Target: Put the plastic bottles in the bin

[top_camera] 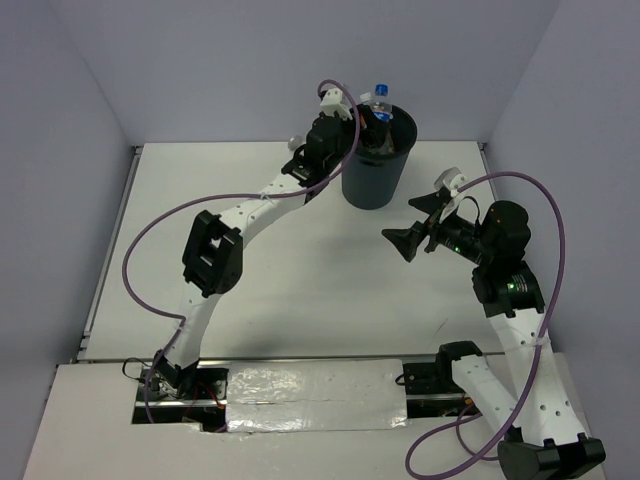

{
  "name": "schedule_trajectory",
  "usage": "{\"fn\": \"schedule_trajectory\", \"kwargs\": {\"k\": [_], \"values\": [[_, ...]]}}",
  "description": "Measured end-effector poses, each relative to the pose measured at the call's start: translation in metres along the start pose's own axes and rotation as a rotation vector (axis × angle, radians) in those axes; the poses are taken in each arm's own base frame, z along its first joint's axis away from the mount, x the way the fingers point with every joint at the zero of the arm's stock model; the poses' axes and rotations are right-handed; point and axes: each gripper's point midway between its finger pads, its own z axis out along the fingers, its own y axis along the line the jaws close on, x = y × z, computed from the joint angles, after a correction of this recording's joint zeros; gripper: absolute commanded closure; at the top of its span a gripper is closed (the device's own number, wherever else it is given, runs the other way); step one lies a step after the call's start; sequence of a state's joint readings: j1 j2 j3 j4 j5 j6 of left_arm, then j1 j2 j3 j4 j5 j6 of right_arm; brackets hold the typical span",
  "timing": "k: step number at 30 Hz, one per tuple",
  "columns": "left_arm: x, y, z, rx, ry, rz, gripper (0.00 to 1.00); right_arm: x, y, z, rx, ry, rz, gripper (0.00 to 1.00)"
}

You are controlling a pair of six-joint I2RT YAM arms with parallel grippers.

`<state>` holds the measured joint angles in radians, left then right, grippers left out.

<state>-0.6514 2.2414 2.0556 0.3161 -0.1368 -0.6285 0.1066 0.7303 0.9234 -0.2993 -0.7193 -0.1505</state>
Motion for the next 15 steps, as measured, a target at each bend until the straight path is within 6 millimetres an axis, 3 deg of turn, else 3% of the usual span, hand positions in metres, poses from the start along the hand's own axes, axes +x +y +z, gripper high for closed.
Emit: {"fn": "schedule_trajectory", "kwargs": {"k": [8,15], "values": [[0.001,0.001,-0.004,-0.005,0.025,0.038,0.01,0.001,0.000,0.001,-0.001,0.003,0.002,0.00],[-0.016,0.004,-0.037,-0.040,0.039,0.107,0.01,0.002,-0.001,0.001,-0.001,0.005,0.004,0.00]]}}
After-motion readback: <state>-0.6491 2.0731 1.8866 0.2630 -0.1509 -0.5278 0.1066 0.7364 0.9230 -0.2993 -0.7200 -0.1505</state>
